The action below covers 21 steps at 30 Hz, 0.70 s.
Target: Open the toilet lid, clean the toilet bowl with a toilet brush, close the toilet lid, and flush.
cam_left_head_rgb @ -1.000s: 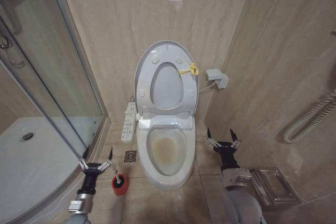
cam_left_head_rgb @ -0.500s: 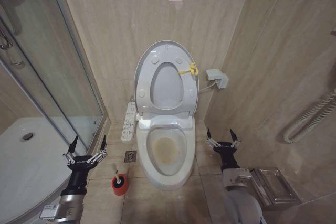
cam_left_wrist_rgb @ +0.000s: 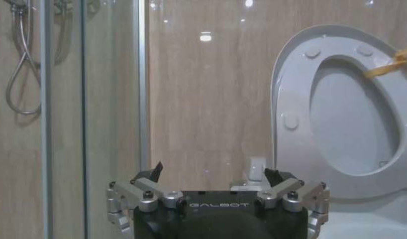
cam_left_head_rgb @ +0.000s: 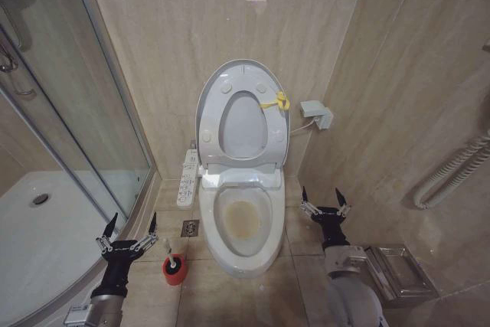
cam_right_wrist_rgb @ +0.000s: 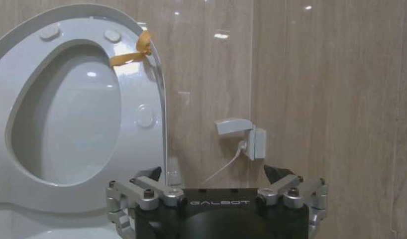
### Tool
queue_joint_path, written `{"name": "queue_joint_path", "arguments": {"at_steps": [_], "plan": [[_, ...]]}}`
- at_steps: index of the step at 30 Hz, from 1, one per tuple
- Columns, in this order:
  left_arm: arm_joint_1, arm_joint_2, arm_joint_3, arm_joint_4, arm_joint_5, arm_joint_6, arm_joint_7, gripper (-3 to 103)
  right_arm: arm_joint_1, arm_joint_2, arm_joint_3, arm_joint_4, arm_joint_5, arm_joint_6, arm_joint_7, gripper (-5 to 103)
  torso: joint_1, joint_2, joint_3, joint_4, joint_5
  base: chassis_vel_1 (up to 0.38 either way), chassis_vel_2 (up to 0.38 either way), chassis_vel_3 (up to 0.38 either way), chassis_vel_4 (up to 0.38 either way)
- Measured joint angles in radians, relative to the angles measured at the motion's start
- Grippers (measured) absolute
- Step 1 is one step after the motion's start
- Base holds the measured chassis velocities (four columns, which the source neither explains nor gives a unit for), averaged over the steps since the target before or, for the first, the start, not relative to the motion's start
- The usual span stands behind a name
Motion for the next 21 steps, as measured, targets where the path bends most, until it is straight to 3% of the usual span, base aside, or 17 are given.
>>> {"name": "queue_joint_path", "arguments": {"at_steps": [21], "plan": [[-0.040, 0.015, 0.026, 0.043, 0.039, -0.001, -0.008, 100, 0.000, 0.000, 0.000, 0.000, 0.000, 0.000, 0.000, 100, 0.000, 0.000, 0.000, 0.0000, 0.0000, 0.000, 0.000, 0.000, 0.000]]}}
